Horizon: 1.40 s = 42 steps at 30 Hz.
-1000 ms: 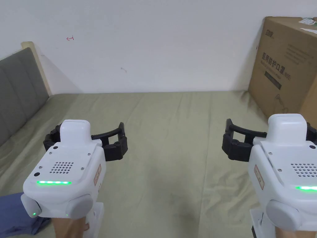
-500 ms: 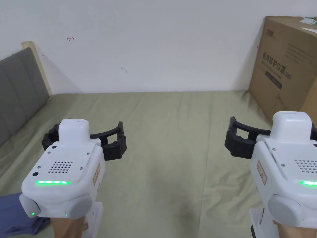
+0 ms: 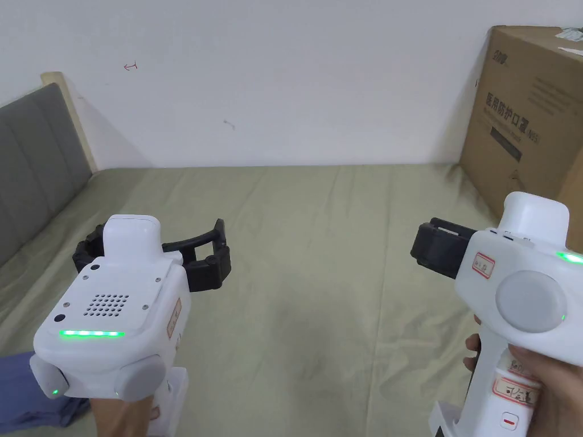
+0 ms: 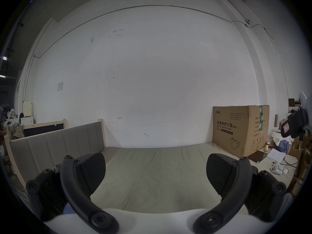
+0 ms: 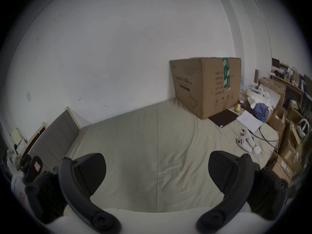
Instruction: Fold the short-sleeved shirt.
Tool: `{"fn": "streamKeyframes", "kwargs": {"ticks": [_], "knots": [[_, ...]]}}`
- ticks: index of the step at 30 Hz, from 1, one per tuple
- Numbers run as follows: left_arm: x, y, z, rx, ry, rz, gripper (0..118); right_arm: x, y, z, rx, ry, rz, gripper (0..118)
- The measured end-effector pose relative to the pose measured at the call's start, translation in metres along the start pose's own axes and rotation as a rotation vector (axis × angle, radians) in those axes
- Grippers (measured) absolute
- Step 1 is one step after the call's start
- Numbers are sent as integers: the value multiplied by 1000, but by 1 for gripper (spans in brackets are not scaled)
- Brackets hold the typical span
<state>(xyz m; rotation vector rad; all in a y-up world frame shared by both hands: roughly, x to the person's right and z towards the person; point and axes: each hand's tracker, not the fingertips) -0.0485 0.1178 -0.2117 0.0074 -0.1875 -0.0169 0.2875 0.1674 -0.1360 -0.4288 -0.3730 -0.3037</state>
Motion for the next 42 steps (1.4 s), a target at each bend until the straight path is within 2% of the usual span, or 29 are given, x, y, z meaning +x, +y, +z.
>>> {"fn": "streamKeyframes", "kwargs": {"ticks": [10,16,21,25,29,32,36,38,42], "knots": [[-2,3,3,9,2,3,117,-3,8,5,-92,-38,6,118],[-3,3,3,9,3,-5,117,-2,2,7,-83,-36,-10,118],[-3,4,5,12,1,-2,117,-2,1,7,-73,-45,20,117],[-3,4,6,16,0,-6,117,1,-2,8,28,10,55,117],[-3,4,6,17,3,-7,117,3,-11,10,227,59,159,118],[-3,4,6,22,4,-4,117,4,-23,12,380,47,229,118],[-3,4,6,30,12,-9,117,3,-37,12,535,12,262,118],[-2,5,7,35,13,-11,117,2,-40,11,548,-18,281,118],[-3,5,7,42,13,-10,117,4,-38,10,524,12,286,118]]}}
